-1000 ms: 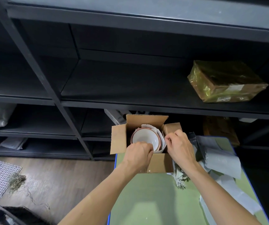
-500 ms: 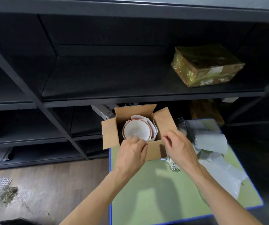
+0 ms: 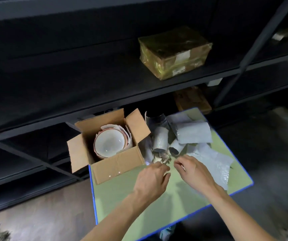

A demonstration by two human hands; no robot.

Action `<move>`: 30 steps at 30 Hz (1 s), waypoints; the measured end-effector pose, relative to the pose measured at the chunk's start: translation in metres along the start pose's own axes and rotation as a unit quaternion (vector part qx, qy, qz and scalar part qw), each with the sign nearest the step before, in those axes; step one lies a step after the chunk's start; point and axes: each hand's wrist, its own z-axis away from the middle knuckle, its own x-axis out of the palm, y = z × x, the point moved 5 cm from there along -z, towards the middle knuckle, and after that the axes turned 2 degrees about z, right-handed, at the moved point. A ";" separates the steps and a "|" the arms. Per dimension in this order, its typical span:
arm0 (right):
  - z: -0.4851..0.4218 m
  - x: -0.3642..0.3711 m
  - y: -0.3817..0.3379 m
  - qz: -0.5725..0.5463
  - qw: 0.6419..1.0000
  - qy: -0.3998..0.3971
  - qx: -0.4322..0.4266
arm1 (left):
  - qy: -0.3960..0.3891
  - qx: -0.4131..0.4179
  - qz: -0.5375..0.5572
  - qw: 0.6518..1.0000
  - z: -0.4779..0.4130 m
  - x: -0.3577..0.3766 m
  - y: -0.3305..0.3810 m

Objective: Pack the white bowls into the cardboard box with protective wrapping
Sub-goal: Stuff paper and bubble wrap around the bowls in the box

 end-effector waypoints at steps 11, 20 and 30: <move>0.042 -0.014 0.157 0.038 0.972 -0.100 0.208 | -0.173 -0.023 -0.075 0.982 -0.066 0.098 0.047; 0.049 -0.005 0.225 -0.091 0.935 -0.119 0.321 | -0.229 -0.059 -0.083 0.968 -0.083 0.132 0.061; 0.031 -0.005 0.223 -0.297 0.882 -0.027 0.363 | -0.221 -0.079 -0.044 0.971 -0.082 0.130 0.057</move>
